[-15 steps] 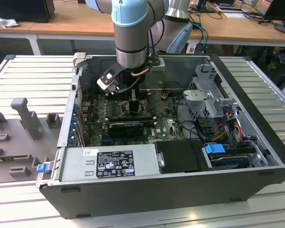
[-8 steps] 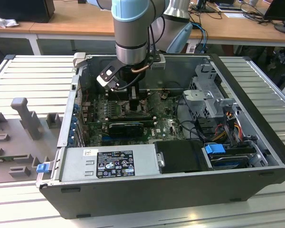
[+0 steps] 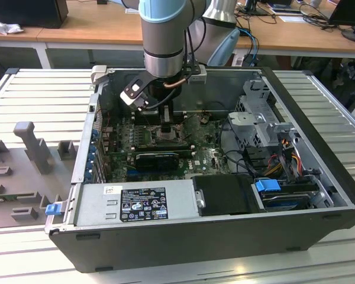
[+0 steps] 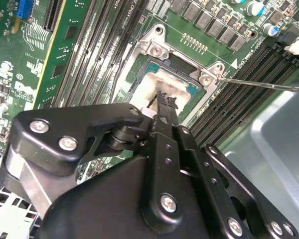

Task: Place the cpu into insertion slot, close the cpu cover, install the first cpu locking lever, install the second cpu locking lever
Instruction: 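Place the cpu into insertion slot, then close the cpu cover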

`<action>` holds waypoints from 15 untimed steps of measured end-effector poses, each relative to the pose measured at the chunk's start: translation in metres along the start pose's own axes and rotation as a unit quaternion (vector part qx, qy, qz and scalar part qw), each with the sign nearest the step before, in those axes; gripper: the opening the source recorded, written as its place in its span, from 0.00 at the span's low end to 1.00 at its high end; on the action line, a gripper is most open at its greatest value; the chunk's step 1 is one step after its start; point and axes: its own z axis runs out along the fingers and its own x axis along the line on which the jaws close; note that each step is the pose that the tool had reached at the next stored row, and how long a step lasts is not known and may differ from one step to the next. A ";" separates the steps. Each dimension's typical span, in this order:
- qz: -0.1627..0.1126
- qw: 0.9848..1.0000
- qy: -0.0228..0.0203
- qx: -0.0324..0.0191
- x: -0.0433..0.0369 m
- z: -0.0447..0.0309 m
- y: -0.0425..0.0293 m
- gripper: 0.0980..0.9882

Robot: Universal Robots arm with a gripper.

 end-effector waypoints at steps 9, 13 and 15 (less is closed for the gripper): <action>0.000 1.000 -0.001 0.000 -0.0011 -0.0076 0.0078 0.01; 0.000 1.000 0.002 0.003 -0.0011 -0.0070 0.0140 0.01; 0.001 1.000 0.006 0.005 -0.0010 -0.0111 0.0149 0.01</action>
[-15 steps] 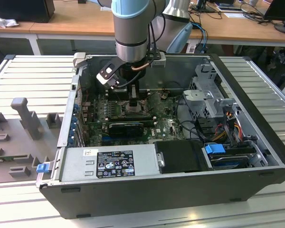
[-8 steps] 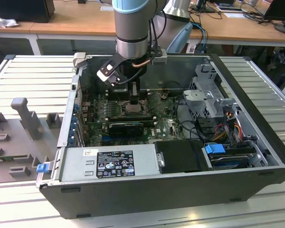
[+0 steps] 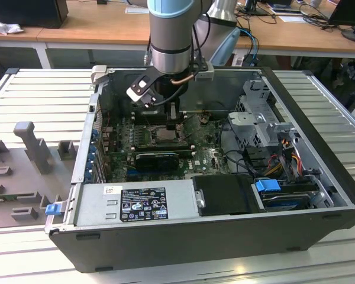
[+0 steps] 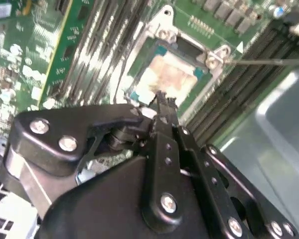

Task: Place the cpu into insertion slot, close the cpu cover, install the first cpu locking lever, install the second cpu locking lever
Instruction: 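Close the cpu cover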

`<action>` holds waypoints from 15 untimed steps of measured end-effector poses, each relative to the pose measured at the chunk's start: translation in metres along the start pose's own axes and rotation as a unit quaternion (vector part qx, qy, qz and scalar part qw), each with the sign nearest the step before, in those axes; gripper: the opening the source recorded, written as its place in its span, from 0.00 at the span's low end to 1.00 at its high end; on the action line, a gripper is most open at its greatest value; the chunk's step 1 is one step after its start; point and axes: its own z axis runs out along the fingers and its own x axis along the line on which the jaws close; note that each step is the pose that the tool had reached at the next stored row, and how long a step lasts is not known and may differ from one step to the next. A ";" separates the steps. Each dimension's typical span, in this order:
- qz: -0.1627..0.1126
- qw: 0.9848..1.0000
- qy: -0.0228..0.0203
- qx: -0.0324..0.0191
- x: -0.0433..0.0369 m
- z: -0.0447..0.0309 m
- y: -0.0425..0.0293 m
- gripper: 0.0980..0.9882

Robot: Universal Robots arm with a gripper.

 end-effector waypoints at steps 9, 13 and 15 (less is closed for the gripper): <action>0.000 1.000 0.002 0.001 0.0016 -0.0327 0.0350 0.01; 0.000 1.000 0.002 0.001 0.0019 -0.0311 0.0511 0.01; -0.001 1.000 0.002 0.001 0.0021 -0.0294 0.0622 0.01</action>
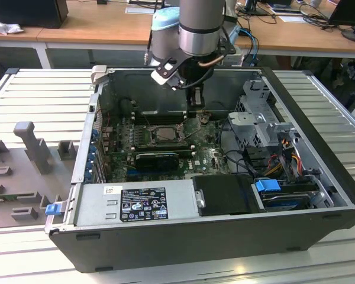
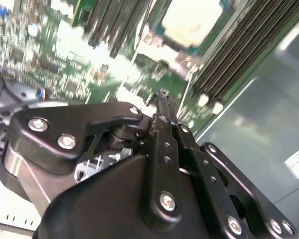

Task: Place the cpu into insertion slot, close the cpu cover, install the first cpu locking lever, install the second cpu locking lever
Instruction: 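Close the cpu cover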

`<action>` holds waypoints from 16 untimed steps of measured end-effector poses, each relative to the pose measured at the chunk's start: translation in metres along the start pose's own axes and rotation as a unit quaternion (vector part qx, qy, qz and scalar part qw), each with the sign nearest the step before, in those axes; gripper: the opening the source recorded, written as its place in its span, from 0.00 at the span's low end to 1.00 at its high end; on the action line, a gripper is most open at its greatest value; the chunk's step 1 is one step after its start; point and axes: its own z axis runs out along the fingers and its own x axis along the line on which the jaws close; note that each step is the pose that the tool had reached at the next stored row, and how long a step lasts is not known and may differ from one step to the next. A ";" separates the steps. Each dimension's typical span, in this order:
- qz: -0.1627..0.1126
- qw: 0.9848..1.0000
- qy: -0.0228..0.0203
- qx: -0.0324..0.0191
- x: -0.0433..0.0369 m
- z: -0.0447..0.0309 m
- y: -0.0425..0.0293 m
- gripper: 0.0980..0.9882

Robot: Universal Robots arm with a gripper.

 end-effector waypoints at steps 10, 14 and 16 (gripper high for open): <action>-0.008 1.000 0.000 0.000 0.0029 0.0154 0.0350 0.01; -0.010 1.000 0.000 0.023 0.0029 0.0200 0.0347 0.01; -0.010 1.000 0.000 0.025 0.0030 0.0198 0.0306 0.01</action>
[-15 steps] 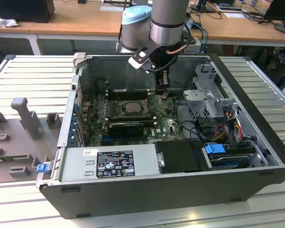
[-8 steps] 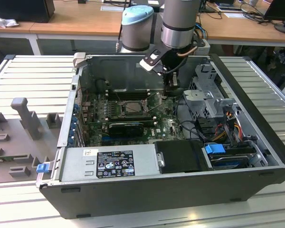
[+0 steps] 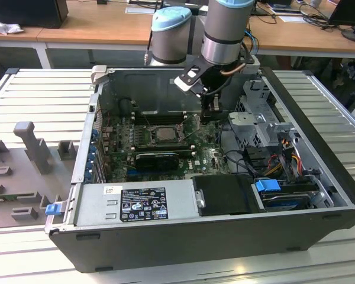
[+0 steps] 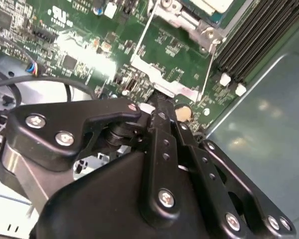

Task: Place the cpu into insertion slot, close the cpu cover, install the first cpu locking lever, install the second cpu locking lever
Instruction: 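Close the cpu cover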

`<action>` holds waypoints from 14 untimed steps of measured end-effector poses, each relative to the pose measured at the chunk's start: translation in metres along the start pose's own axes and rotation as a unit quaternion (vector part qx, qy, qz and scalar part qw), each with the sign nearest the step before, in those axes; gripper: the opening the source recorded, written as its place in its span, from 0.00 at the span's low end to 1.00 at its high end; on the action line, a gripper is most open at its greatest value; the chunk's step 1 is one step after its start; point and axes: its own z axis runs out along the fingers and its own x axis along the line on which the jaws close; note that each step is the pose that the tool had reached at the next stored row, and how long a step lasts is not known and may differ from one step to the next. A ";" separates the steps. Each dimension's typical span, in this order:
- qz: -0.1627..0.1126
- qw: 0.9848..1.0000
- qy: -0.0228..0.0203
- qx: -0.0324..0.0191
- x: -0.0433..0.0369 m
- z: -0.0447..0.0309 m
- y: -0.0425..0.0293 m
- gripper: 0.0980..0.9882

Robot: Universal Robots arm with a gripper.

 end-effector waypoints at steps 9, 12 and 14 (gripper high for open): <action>-0.001 1.000 0.000 0.000 0.0000 -0.0001 -0.0139 0.01; -0.001 1.000 0.000 0.000 0.0001 -0.0001 -0.0169 0.01; -0.001 1.000 0.000 0.000 0.0001 -0.0001 -0.0182 0.01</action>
